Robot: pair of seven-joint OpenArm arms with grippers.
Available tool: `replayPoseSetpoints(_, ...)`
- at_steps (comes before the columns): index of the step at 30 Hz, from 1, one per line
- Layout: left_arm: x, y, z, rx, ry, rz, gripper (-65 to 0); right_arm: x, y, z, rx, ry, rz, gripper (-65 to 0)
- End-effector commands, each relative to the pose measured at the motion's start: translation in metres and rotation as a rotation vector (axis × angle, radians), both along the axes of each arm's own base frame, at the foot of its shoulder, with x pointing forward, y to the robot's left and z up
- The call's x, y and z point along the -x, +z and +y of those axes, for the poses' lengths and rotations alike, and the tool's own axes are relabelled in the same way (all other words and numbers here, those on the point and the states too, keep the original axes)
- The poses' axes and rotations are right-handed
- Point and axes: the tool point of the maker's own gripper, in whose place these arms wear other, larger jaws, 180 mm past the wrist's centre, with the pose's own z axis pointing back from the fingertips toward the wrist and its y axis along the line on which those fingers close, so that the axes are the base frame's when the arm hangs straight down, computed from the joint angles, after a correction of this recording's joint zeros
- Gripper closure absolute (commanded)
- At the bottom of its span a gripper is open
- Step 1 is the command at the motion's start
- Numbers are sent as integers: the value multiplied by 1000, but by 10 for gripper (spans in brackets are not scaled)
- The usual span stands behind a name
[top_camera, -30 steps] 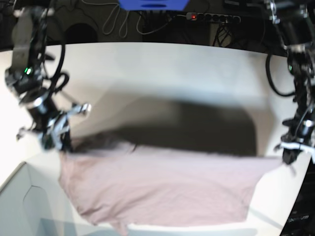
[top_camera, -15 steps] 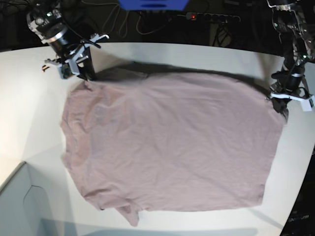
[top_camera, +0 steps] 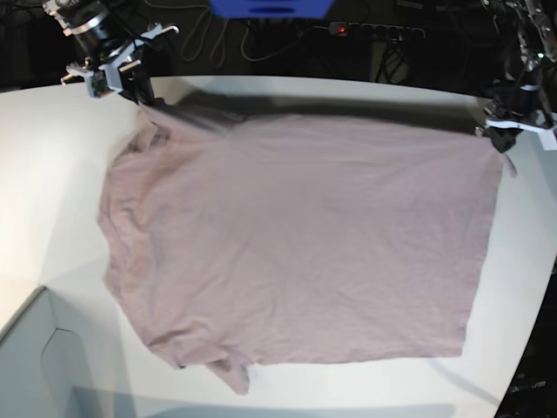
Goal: Layout the t-shirt on the table in an organized manner, then fold the t-shirt properly
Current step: 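Lower the t-shirt flat onto the table with both grippers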
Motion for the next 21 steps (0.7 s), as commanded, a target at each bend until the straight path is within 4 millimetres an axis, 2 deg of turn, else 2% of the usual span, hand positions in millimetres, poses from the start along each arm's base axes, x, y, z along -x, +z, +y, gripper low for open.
replayPoseSetpoints(1,-8,22,12,-47,6,-65,-1,-3,12,4,-33,-4,-50,0)
replayPoseSetpoints(5,-8,36,24,-76,29,-88,-1,-2,11,6,-43,-17,-47,0)
replayPoseSetpoints(12,-9,32,22,-66,29,-86,-1,1,11,8,-47,-15,-43,0)
replayPoseSetpoints(16,-14,35,22,-65,30,-100,-1,-20,19,7,-44,-14,-96,0)
replayPoseSetpoints(21,-39,54,24,-83,23,-165,-1,-56,32,6,-39,-10,-184,0)
